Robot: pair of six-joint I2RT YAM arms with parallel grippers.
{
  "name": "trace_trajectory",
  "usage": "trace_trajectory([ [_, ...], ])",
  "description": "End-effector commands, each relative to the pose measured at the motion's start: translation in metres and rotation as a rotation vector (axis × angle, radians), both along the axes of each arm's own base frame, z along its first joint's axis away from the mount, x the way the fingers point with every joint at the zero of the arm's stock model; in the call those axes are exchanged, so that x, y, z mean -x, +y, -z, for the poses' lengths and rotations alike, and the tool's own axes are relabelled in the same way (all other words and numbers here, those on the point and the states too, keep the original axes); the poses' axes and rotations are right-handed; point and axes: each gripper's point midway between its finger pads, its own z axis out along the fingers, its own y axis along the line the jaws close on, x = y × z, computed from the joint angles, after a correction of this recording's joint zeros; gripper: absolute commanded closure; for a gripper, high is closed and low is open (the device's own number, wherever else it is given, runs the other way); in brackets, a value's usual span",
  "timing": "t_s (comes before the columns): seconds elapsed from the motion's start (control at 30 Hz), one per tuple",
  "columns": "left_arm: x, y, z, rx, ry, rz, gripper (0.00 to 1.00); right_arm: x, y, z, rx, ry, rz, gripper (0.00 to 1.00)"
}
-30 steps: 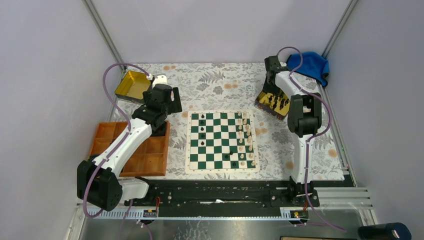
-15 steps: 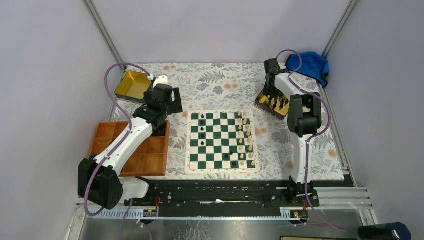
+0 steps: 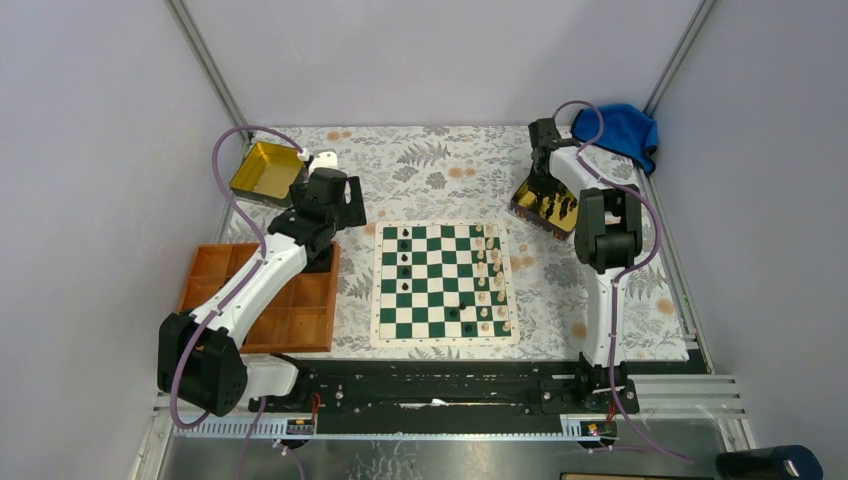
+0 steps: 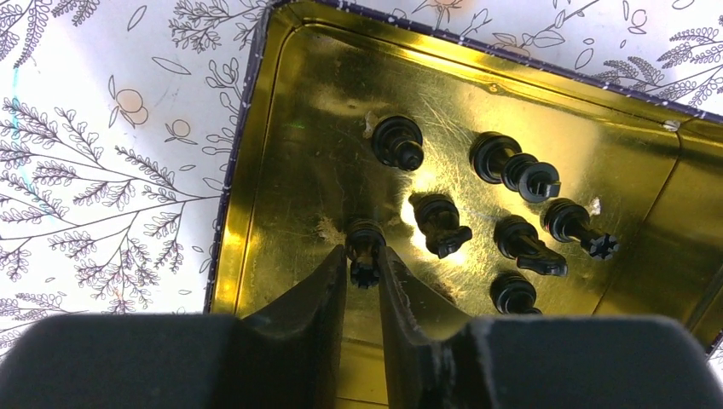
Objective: Set up the chess pieces on the board
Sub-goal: Pick up the chess piece from the storage box, then place the chess piece on the chessboard.
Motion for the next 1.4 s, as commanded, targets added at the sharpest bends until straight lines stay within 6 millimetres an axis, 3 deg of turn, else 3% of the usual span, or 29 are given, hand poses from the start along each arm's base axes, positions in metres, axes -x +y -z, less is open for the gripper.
trace_trajectory([
  [0.0, -0.013, -0.001, -0.016, 0.016, -0.057, -0.003, 0.01, -0.013, -0.002, -0.01, -0.006, -0.035, 0.0, 0.76],
  [0.47, -0.011, 0.002, -0.02, 0.009, -0.064, -0.017, 0.01, -0.013, -0.003, -0.023, -0.002, -0.049, -0.012, 0.98],
  [0.73, -0.01, 0.007, -0.031, 0.012, -0.083, -0.051, 0.01, -0.007, 0.011, -0.061, -0.028, -0.113, -0.046, 1.0],
  [1.13, 0.002, 0.006, -0.038, 0.09, -0.102, -0.081, 0.01, 0.022, 0.081, -0.114, -0.006, -0.164, -0.219, 1.0],
  [1.37, 0.014, 0.009, -0.041, 0.123, -0.122, -0.092, 0.01, 0.047, 0.168, -0.127, -0.036, -0.163, -0.402, 1.0],
])
